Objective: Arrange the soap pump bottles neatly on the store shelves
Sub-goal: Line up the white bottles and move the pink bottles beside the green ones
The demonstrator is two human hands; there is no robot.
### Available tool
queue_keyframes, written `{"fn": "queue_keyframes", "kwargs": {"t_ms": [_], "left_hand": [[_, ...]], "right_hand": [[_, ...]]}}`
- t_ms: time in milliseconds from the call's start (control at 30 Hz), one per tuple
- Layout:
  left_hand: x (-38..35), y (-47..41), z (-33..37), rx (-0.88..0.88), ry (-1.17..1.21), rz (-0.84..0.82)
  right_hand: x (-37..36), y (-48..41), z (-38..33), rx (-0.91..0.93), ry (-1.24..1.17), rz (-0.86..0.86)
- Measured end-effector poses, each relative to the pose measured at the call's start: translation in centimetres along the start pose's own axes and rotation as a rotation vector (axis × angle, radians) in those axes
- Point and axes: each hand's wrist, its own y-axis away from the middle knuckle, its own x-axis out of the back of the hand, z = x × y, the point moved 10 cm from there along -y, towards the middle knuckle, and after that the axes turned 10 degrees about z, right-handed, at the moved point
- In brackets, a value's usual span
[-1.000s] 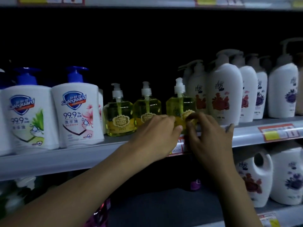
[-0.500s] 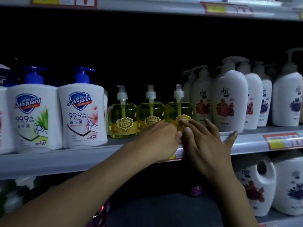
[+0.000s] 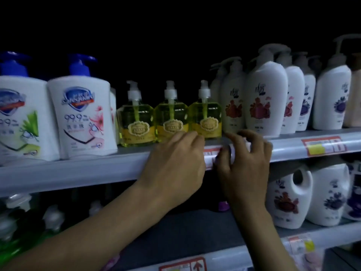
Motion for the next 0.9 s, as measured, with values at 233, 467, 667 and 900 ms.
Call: {"fn": "queue_keyframes", "kwargs": {"t_ms": [233,467,667,900], "left_hand": [[-2.9,8.6,3.1,-0.157,0.121,0.128],[-14.8,14.2,3.3,0.237,0.483,-0.218],[-27.5,14.8,0.1,1.009,0.841,-0.498],[-31.2,13.5,1.8,1.251,1.072,-0.666]], "right_hand": [[-0.1,7.8,2.3,0.200,-0.033,-0.206],[-5.7,14.2,16.1,-0.517,0.216,-0.711],[-8.8,17.0,18.0,-0.730,0.117,-0.871],[-11.2,18.8,19.1,-0.812,-0.032,-0.924]]}}
